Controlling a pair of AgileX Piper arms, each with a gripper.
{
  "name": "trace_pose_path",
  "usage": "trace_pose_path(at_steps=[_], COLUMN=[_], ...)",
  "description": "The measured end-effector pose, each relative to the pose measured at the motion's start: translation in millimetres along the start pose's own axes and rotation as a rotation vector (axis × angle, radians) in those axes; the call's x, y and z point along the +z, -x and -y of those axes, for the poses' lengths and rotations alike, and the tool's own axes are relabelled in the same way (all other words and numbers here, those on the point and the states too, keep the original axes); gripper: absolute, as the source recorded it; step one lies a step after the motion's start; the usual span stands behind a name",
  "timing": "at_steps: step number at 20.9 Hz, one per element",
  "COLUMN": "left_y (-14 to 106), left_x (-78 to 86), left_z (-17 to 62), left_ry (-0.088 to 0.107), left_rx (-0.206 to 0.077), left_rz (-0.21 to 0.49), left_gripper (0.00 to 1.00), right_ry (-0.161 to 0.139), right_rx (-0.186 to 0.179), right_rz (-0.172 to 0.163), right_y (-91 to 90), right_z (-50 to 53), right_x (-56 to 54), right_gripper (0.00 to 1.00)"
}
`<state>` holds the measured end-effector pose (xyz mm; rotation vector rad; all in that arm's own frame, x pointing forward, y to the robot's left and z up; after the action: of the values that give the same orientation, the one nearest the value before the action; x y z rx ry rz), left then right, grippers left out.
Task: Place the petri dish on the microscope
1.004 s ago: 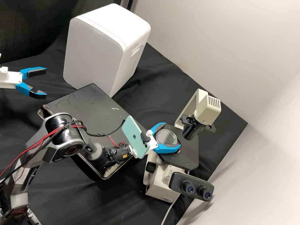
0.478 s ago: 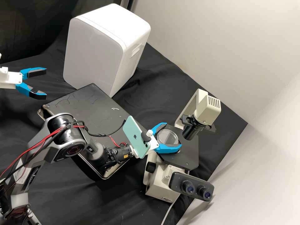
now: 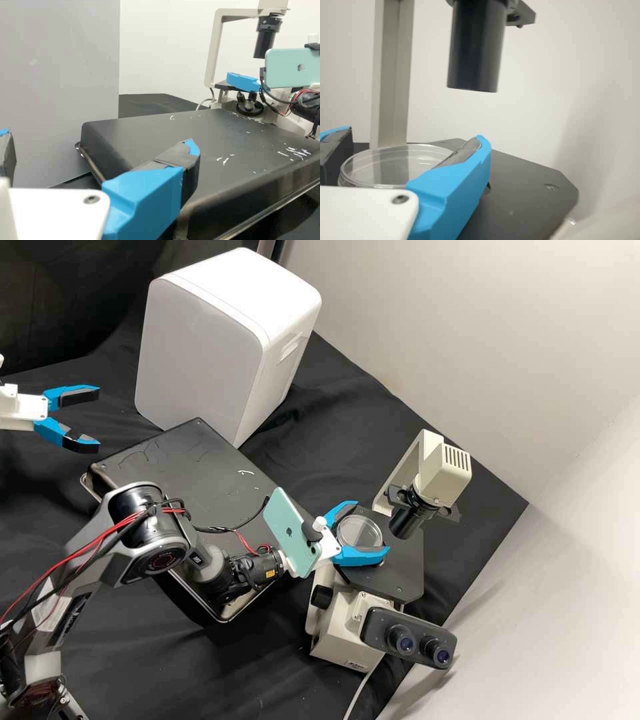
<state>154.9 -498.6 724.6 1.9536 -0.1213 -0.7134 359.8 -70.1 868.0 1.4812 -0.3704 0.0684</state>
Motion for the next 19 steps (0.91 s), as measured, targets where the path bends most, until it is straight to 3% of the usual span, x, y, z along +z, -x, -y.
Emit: trace_pose_path(at_steps=[5,6,11,16,19], left_y=[-0.4,-0.4,-0.4,-0.4,-0.7], left_x=[0.4,0.4,0.4,0.4,0.0], left_z=[1.3,1.3,1.3,1.3,2.4], left_ry=[0.000,0.000,0.000,0.000,0.000], left_rx=[-0.007,-0.007,-0.007,-0.007,-0.013], left_rz=[0.002,0.002,0.002,0.002,0.000], left_gripper=[1.00,1.00,1.00,1.00,1.00], right_ry=[0.021,0.023,0.031,0.073,0.075], right_rx=[-0.002,-0.003,-0.003,-0.007,-0.013], right_rz=[-0.024,-0.025,-0.024,-0.021,-0.019], right_y=[-2.8,-2.8,-2.9,-3.4,-3.8], right_z=[3.4,3.5,3.9,4.0,4.4], right_x=[0.5,0.3,0.7,0.8,0.8], right_gripper=[0.00,1.00,1.00,1.00,1.00])
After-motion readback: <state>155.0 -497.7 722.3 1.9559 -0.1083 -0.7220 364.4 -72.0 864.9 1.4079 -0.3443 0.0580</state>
